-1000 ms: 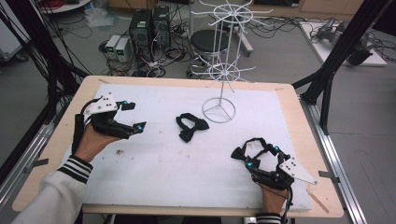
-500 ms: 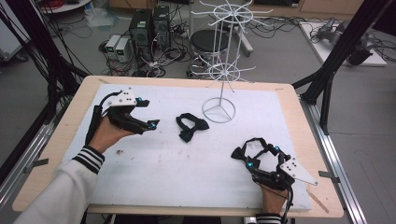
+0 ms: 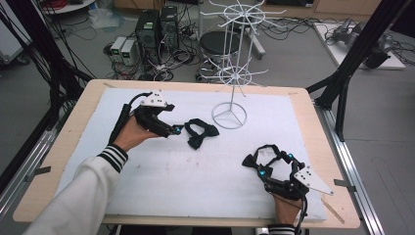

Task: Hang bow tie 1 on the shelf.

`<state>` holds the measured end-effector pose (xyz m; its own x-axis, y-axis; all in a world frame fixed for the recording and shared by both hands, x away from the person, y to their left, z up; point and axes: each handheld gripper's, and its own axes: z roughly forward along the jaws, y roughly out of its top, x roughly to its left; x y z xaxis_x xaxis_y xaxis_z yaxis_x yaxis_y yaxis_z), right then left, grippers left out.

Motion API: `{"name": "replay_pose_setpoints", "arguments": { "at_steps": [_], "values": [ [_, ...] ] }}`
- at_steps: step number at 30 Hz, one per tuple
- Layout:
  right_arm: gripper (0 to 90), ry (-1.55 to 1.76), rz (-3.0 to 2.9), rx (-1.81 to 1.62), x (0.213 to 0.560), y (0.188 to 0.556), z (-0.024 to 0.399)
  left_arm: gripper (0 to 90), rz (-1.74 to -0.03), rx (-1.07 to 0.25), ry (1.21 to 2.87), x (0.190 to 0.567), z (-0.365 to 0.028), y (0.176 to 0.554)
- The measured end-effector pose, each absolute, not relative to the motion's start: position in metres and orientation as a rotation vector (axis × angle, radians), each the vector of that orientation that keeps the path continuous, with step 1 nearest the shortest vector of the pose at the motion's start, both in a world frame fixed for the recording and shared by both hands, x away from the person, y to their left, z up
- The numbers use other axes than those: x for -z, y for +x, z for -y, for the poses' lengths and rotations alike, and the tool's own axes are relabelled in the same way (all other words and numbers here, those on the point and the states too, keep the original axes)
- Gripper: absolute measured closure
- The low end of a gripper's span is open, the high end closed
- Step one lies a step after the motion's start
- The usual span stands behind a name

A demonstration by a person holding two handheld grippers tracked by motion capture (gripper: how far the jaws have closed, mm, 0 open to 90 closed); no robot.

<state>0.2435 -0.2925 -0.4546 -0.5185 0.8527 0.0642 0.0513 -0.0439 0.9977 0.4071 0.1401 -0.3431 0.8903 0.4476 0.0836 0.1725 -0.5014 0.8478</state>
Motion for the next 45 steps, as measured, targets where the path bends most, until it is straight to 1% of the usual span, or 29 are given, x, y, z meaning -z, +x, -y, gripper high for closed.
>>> {"name": "replay_pose_setpoints", "arguments": {
  "at_steps": [1, 10, 14, 19, 30, 45],
  "values": [
    [7.5, 0.971, -1.605, -1.631, 0.455, 0.243, 0.293, 15.8, -0.443, -0.363, 2.124, 0.345, -0.135, 0.41],
    [7.5, 0.972, -1.605, -1.634, 0.455, 0.243, 0.293, 15.8, -0.426, -0.334, 2.173, 0.346, -0.118, 0.42],
    [7.6, 0.969, -1.604, -1.63, 0.455, 0.243, 0.292, 15.8, -0.381, -0.302, 2.246, 0.349, -0.105, 0.427],
    [7.5, 0.962, -1.603, -1.628, 0.455, 0.243, 0.292, 15.8, -0.368, -0.282, 2.289, 0.355, -0.095, 0.432],
    [7.5, 0.966, -1.602, -1.633, 0.455, 0.243, 0.293, 16.2, -0.368, -0.238, 2.331, 0.365, -0.076, 0.44],
    [7.5, 0.965, -1.598, -1.64, 0.455, 0.242, 0.293, 18.2, -0.374, -0.238, 2.437, 0.381, -0.049, 0.452]
  ]
}}
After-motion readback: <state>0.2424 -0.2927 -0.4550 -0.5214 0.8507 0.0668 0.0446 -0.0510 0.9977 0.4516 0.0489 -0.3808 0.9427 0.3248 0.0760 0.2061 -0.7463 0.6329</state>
